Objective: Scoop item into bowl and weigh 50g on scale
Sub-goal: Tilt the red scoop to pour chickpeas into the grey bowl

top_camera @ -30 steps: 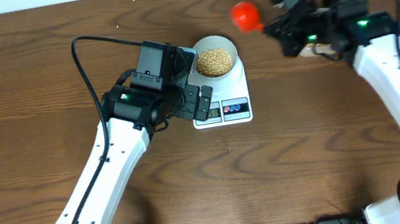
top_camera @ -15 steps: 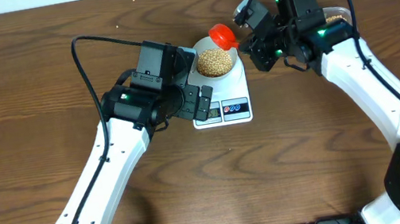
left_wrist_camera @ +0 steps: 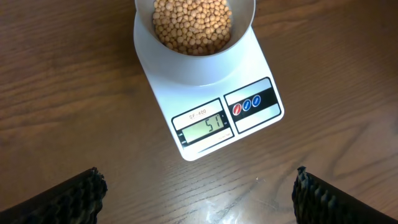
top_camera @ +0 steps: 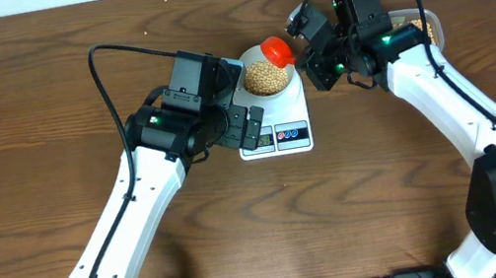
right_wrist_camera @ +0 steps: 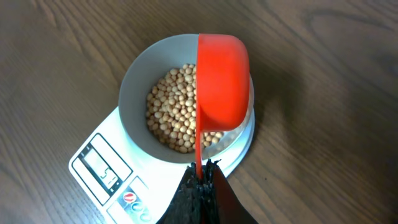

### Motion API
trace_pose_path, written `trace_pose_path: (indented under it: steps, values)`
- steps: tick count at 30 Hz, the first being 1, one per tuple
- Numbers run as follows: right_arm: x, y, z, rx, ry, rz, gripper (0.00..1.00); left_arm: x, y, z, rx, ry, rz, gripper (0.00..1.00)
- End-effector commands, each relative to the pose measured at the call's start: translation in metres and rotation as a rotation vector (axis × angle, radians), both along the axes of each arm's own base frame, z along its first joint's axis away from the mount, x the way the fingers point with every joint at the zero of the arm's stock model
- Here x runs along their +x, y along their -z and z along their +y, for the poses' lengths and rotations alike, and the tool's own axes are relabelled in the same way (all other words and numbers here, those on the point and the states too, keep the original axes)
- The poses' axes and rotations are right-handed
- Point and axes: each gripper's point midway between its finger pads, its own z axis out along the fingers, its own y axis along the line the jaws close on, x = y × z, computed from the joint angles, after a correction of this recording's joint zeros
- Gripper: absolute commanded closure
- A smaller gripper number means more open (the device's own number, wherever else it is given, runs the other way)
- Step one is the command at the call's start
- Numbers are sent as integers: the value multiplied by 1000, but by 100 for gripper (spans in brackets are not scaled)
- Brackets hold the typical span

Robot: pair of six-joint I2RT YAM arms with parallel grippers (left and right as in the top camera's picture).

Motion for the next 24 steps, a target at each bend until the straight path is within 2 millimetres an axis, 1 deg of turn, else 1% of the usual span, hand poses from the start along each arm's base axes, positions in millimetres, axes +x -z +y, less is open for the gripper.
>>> trace_pose_path:
  steps: [1,7,13,18,24]
  values:
    - [2,4,10,-5,-29,-12,99,0,2,4,13,-11,0,2]
    - [3,15,17,-21,-65,-16,99,0,2,4,13,-11,0,2]
    - [1,16,21,-44,-116,-44,99,0,2,4,13,-11,0,2]
    - [1,18,21,-52,-121,-46,99,0,2,4,13,-11,0,2]
    - [3,26,18,-73,-108,-39,99,0,2,4,13,-11,0,2]
